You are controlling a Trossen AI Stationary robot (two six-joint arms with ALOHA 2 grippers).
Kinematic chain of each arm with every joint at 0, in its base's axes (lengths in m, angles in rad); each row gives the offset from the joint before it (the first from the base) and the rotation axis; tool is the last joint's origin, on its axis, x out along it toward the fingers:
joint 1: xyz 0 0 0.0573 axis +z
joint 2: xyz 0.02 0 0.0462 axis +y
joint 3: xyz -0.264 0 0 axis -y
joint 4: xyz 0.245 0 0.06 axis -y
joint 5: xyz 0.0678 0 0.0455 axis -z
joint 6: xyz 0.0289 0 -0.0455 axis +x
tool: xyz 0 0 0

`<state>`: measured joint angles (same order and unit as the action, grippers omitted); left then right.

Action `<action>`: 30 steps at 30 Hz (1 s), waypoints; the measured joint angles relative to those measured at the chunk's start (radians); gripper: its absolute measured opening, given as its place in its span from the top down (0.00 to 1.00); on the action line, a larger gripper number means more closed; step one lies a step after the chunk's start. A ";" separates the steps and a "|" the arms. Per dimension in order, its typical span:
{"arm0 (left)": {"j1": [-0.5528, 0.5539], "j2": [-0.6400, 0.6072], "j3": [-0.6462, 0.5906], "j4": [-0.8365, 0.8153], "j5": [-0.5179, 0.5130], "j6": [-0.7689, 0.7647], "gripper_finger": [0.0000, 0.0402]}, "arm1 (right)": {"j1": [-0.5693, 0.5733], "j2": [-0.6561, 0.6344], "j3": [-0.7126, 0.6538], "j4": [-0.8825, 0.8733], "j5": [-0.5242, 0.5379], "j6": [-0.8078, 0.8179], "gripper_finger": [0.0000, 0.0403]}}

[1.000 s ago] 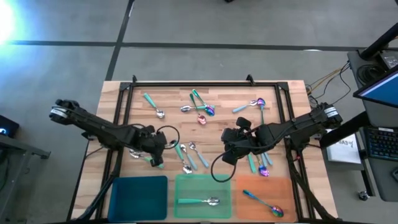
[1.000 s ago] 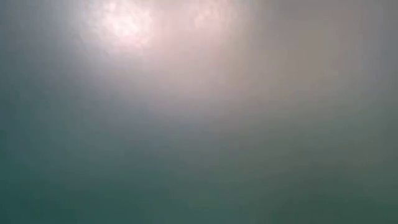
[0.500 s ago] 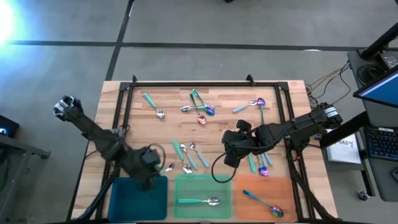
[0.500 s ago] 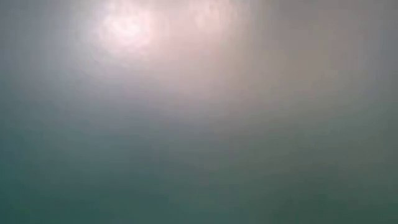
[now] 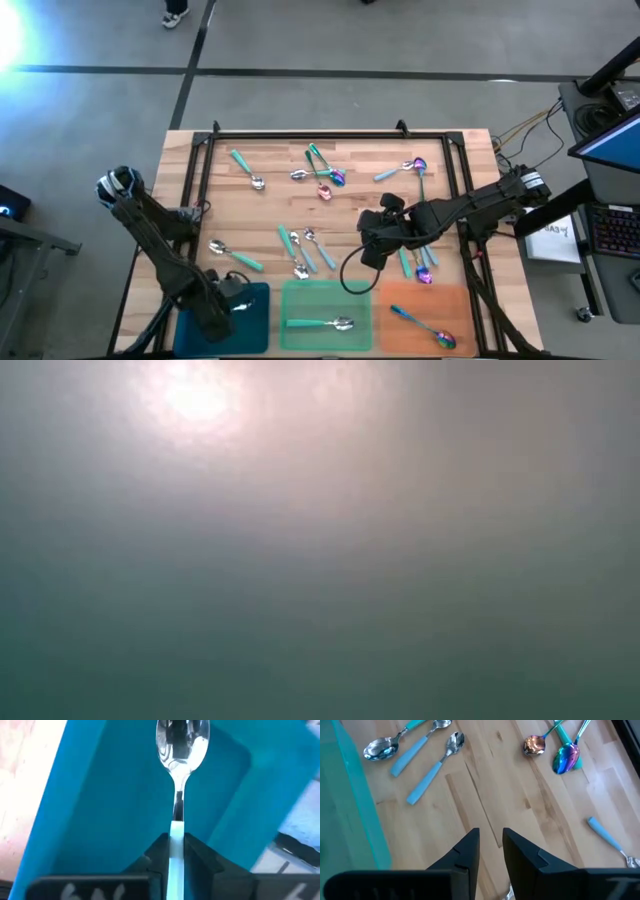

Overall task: Sort silverware by color (type)
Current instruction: Put the light blue spoon into the blue bin, then put the blue spoon into the orange bin

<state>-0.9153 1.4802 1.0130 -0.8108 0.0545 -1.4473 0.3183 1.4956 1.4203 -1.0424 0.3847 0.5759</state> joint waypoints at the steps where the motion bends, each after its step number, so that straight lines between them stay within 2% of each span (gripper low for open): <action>1: 0.001 0.012 0.000 0.001 0.008 -0.004 0.89 | 0.000 0.000 -0.004 0.000 0.000 0.004 0.81; 6: 0.000 0.046 0.004 0.007 0.020 -0.003 0.79 | 0.000 0.000 -0.024 0.000 0.000 0.014 0.79; 12: 0.003 0.039 0.005 0.006 0.034 0.034 0.76 | 0.000 0.000 -0.028 0.003 0.011 0.017 0.78; 16: 0.020 0.037 0.005 0.001 -0.037 0.090 0.76 | -0.012 0.000 -0.028 0.008 0.089 0.049 0.78; 23: 0.098 0.035 0.005 -0.039 -0.157 0.227 0.76 | -0.128 0.000 -0.028 0.008 0.072 0.026 0.78; 30: 0.198 0.016 0.005 -0.148 -0.244 0.363 0.76 | -0.293 0.000 -0.036 0.078 0.002 -0.140 0.79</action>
<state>-0.7178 1.4961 1.0183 -0.9587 -0.1895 -1.0841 0.0253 1.4954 1.3845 -0.9646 0.3866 0.4360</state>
